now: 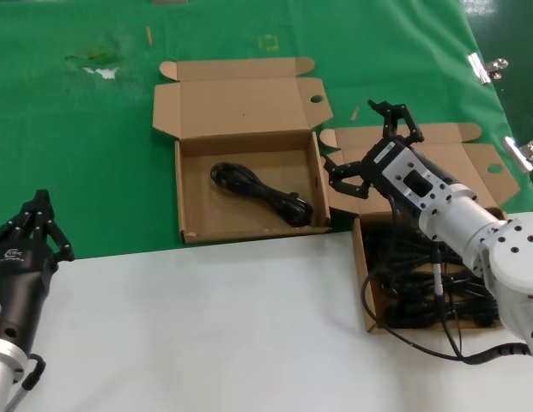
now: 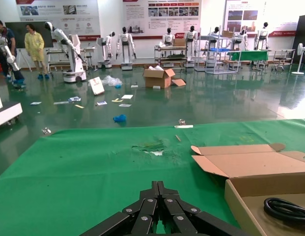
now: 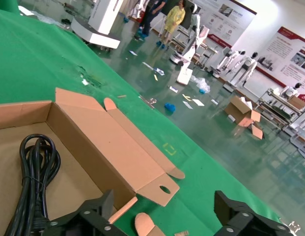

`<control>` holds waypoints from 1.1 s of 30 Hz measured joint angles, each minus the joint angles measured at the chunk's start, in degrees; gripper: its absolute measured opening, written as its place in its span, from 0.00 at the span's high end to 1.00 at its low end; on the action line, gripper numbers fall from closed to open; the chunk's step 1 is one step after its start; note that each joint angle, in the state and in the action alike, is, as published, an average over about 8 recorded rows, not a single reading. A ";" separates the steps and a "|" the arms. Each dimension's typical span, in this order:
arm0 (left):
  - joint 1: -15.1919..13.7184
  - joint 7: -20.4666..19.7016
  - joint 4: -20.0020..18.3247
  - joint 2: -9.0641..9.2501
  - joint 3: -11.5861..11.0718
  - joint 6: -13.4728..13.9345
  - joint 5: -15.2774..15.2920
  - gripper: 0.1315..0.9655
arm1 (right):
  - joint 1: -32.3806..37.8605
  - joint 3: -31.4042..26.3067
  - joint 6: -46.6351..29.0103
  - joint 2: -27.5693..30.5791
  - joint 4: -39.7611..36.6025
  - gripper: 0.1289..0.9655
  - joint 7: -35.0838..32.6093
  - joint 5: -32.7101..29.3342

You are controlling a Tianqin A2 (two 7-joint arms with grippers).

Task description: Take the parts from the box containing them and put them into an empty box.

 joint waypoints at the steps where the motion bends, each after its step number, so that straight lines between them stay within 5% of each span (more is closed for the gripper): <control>1: 0.00 0.00 0.00 0.00 0.00 0.00 0.00 0.98 | 0.00 0.01 0.00 0.00 0.01 0.39 0.00 0.01; 13: 0.00 0.00 0.00 0.00 0.00 0.00 0.00 0.94 | -0.01 0.02 0.01 0.01 0.01 0.12 -0.01 0.02; 20: 0.00 0.00 0.00 0.00 0.00 0.00 0.00 0.87 | -0.01 0.02 0.01 0.01 0.01 0.08 -0.01 0.02; 33: 0.00 0.00 0.00 0.00 0.00 0.00 0.00 0.56 | -0.01 0.02 0.01 0.01 0.01 0.00 -0.01 0.02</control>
